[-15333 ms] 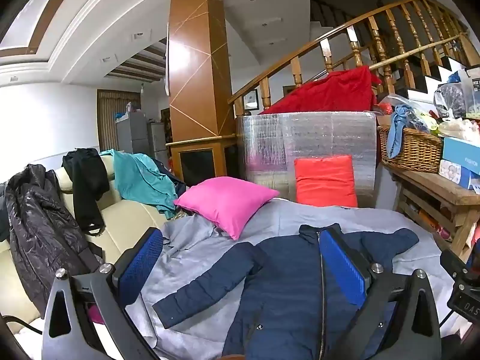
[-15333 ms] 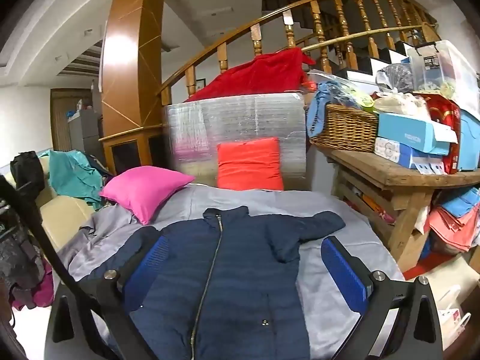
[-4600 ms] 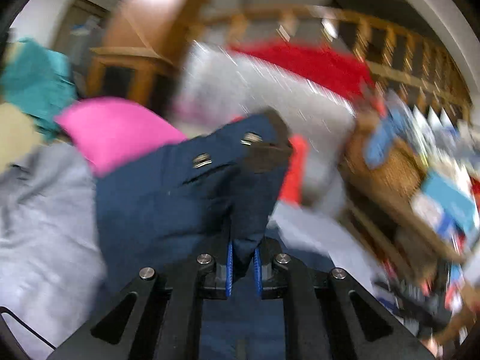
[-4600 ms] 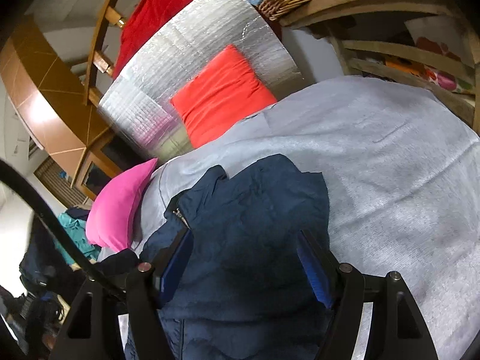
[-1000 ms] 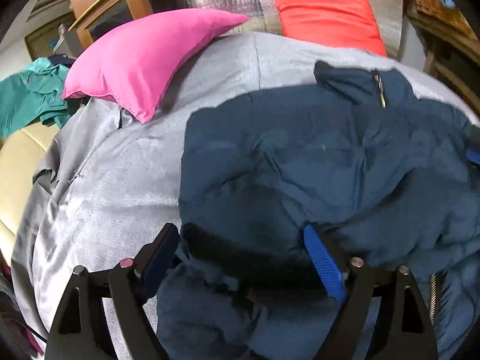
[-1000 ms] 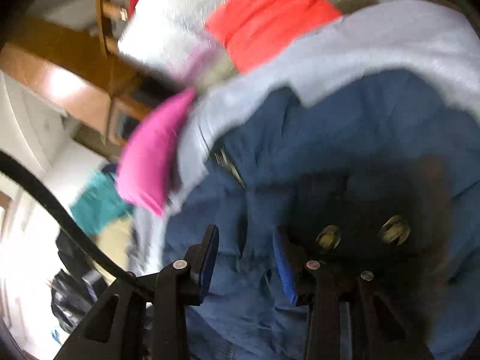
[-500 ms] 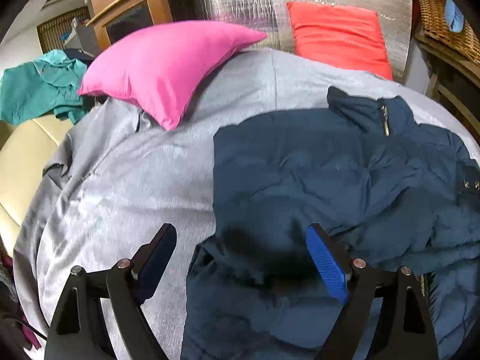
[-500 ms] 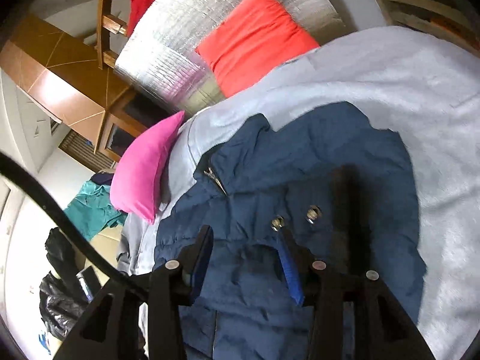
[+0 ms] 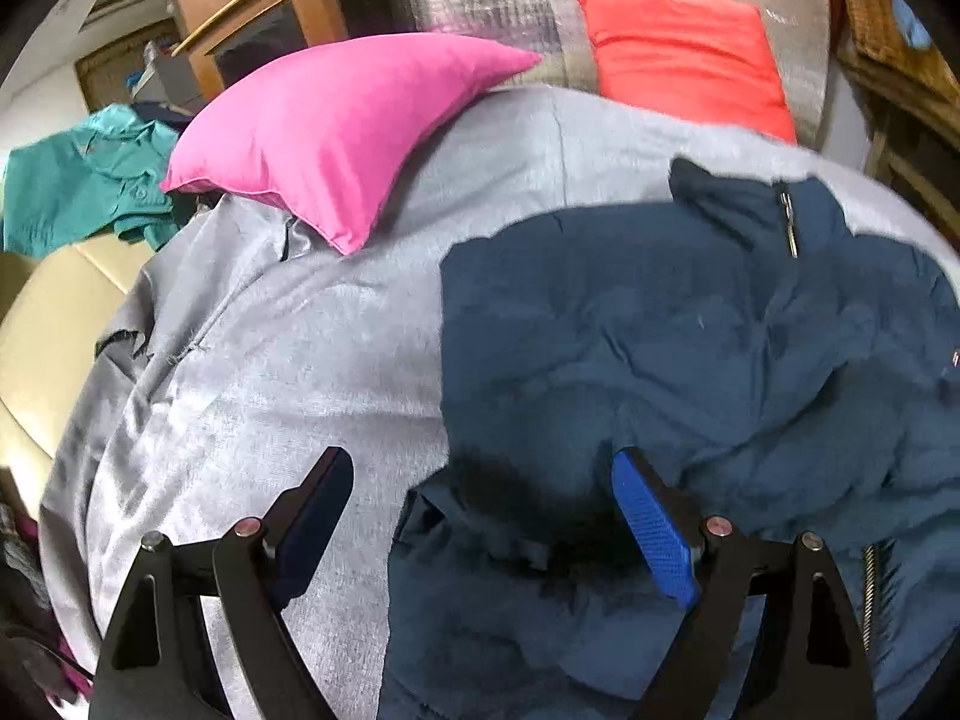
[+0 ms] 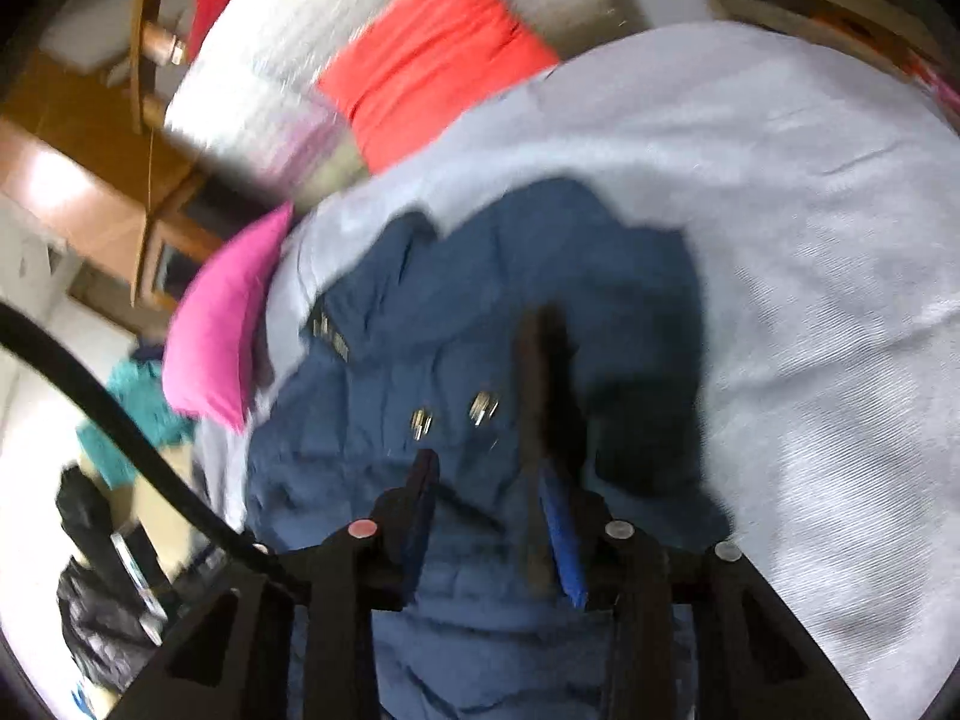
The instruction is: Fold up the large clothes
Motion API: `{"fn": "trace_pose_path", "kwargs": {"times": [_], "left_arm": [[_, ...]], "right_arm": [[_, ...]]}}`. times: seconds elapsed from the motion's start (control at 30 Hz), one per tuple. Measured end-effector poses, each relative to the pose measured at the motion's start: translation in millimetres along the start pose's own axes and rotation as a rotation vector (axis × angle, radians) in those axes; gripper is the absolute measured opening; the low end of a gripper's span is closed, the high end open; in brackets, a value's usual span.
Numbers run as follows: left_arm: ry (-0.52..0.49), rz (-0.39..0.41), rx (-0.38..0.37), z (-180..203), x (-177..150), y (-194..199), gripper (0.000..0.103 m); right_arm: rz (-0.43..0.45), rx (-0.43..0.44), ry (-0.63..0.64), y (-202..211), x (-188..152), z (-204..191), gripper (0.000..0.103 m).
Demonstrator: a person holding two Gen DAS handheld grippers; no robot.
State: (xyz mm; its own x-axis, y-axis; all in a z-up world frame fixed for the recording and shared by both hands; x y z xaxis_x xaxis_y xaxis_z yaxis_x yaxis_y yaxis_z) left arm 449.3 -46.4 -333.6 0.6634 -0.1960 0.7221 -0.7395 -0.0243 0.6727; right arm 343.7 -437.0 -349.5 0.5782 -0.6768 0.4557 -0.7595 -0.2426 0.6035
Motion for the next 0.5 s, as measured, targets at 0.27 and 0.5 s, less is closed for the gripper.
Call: {"fn": "trace_pose_path", "kwargs": {"times": [0.27,0.5], "left_arm": [[0.228,-0.007,-0.011,-45.7,3.0,-10.4,0.088],[0.301,-0.082,-0.112,-45.2,-11.5,-37.4,0.088]], "right_arm": [[0.172,-0.008,-0.173,15.7,52.0,54.0,0.071],[0.103,0.075,-0.241,-31.8,60.7,56.8,0.071]]}}
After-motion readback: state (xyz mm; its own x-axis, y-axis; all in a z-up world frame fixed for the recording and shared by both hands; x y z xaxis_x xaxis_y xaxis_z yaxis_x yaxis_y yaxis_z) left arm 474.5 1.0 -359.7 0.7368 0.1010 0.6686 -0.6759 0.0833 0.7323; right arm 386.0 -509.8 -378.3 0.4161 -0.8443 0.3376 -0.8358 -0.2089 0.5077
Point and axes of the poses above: each gripper's, at about its wrist camera, not at the fingertips, and y roughly against the way its jaws point, z to its right, x to its top, the point moved 10 cm from there along -y, roughly the way its jaws point, and after that the axes turned 7 degrees about z, right-handed, at the moved point
